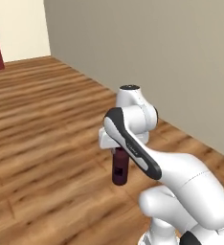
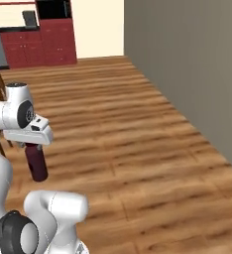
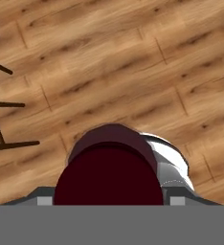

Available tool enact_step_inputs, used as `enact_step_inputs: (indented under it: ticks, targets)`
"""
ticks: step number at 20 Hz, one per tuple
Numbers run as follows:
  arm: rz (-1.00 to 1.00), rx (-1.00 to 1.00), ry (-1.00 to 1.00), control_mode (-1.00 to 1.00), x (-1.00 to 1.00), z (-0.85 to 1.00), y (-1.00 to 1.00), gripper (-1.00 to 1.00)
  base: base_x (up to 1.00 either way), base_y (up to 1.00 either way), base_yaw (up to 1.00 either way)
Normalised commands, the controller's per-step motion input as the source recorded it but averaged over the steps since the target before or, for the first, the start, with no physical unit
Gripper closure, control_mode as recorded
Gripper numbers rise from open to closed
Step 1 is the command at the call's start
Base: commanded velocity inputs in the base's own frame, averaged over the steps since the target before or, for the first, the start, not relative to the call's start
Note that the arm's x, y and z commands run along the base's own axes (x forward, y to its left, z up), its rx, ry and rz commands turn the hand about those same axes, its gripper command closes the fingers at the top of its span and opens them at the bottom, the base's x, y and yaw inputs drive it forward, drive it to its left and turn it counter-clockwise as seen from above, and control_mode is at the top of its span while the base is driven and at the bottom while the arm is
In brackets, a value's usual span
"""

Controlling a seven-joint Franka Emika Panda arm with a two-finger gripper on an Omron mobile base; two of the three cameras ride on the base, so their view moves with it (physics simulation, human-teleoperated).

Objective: There is a wine glass and glass cup on the dining counter. Place the wine bottle next to the wine glass and the juice bottle next to the glass cup.

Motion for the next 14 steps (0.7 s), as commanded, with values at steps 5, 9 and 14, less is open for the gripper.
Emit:
enact_step_inputs:
  ticks: [5, 9, 14]
  targets:
    - [0.00, 0.00, 0.00, 1.00, 0.00, 0.00, 0.00, 1.00, 0.77, -0.15, 0.22]
    - [0.00, 0.00, 0.00, 1.00, 0.00, 0.00, 0.00, 1.00, 0.77, -0.13, 0.27]
    - [0.00, 0.00, 0.00, 1.00, 0.00, 0.00, 0.00, 1.00, 0.72, -0.10, 0.39]
